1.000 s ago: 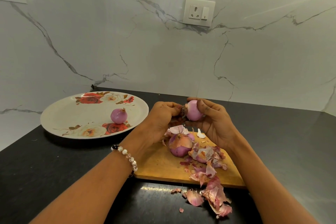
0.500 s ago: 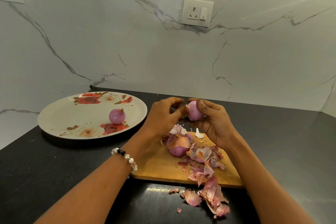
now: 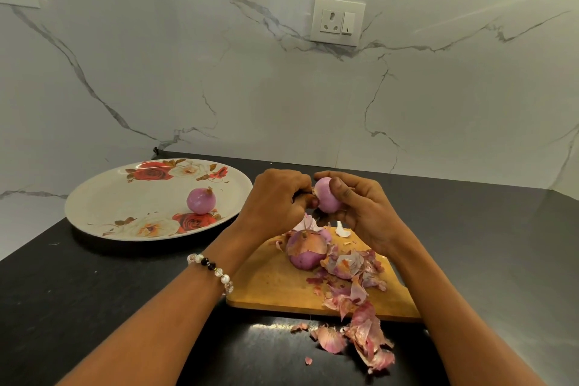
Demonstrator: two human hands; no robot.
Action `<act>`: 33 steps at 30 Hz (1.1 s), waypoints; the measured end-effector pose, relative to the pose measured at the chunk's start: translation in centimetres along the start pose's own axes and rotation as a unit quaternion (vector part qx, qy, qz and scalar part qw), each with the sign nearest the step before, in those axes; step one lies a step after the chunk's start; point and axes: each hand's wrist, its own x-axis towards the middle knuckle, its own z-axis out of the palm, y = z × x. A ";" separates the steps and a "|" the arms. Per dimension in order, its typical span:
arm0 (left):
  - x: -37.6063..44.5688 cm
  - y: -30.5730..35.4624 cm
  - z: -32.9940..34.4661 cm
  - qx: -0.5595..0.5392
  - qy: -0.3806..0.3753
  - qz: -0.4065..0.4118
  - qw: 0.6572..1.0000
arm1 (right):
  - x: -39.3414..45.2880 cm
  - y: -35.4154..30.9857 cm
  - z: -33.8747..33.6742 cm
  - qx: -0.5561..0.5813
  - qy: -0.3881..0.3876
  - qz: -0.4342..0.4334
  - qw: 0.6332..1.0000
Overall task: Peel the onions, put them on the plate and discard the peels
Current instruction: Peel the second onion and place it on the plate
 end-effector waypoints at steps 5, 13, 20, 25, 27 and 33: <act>0.0 0.7 0.9 -0.108 0.021 -0.125 0.986 | 0.1 0.2 0.2 0.044 0.027 -0.043 0.998; 0.0 1.5 0.5 -0.404 -0.027 -0.298 0.864 | 0.6 0.4 0.3 0.155 0.034 -0.008 0.987; 0.1 1.1 0.5 -0.321 -0.016 -0.262 0.910 | 0.5 -0.1 -0.1 0.022 0.026 -0.039 0.999; -0.3 1.3 1.1 -0.200 0.014 -0.243 0.949 | 0.3 0.7 -0.4 -0.097 0.028 -0.059 0.993; -0.2 1.5 0.8 -0.173 0.004 -0.217 0.961 | 0.4 0.6 -0.4 -0.095 0.045 -0.050 0.993; 0.3 0.8 0.2 -0.244 0.050 -0.264 0.932 | 0.6 0.4 -0.1 0.043 0.077 0.004 0.996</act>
